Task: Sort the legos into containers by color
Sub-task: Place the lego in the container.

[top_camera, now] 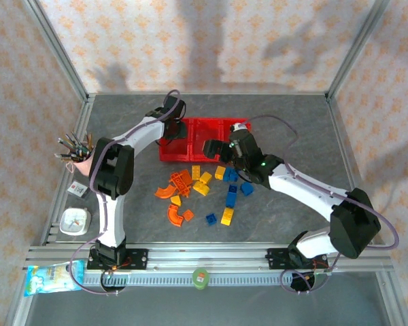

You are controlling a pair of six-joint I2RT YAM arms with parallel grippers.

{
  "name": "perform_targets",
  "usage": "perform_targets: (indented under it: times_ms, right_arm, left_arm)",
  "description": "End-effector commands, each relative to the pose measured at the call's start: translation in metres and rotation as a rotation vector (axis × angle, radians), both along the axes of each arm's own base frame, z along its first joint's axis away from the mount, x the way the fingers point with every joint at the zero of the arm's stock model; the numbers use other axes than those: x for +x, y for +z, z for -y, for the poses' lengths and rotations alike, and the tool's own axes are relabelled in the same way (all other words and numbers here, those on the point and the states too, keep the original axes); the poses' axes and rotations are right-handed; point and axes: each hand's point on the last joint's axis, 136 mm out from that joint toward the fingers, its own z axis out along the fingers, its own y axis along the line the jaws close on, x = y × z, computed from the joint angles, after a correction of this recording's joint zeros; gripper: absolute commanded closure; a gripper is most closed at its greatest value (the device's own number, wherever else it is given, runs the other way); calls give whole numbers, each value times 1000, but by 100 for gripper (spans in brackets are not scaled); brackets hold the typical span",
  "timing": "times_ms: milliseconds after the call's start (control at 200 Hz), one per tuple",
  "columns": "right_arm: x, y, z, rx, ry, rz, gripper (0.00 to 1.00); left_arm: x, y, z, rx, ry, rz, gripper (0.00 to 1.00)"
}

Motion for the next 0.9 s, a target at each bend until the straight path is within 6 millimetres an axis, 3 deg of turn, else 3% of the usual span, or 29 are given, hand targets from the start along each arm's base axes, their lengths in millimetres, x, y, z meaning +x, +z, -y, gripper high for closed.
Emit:
perform_targets:
  times_ms: [0, 270, 460, 626, 726, 896]
  right_arm:
    - [4, 18, 7, 1, -18, 58, 0]
    - [3, 27, -2, 1, 33, 71, 0]
    - [-5, 7, -8, -49, 100, 19, 0]
    - [-19, -10, -14, -79, 147, -23, 0]
    - [-31, -19, -22, -92, 175, -49, 0]
    - [-51, -38, -31, -95, 193, -95, 0]
  left_arm:
    - [-1, 1, -6, 44, 2, -17, 55]
    - [-11, 31, -7, 19, -6, 11, 52]
    - [-42, 69, -7, -62, -9, 81, 52]
    - [-86, 68, -18, -92, 11, 75, 52]
    - [-116, 58, -25, -102, 32, 46, 52]
    - [-159, 40, -17, -157, 55, 9, 52]
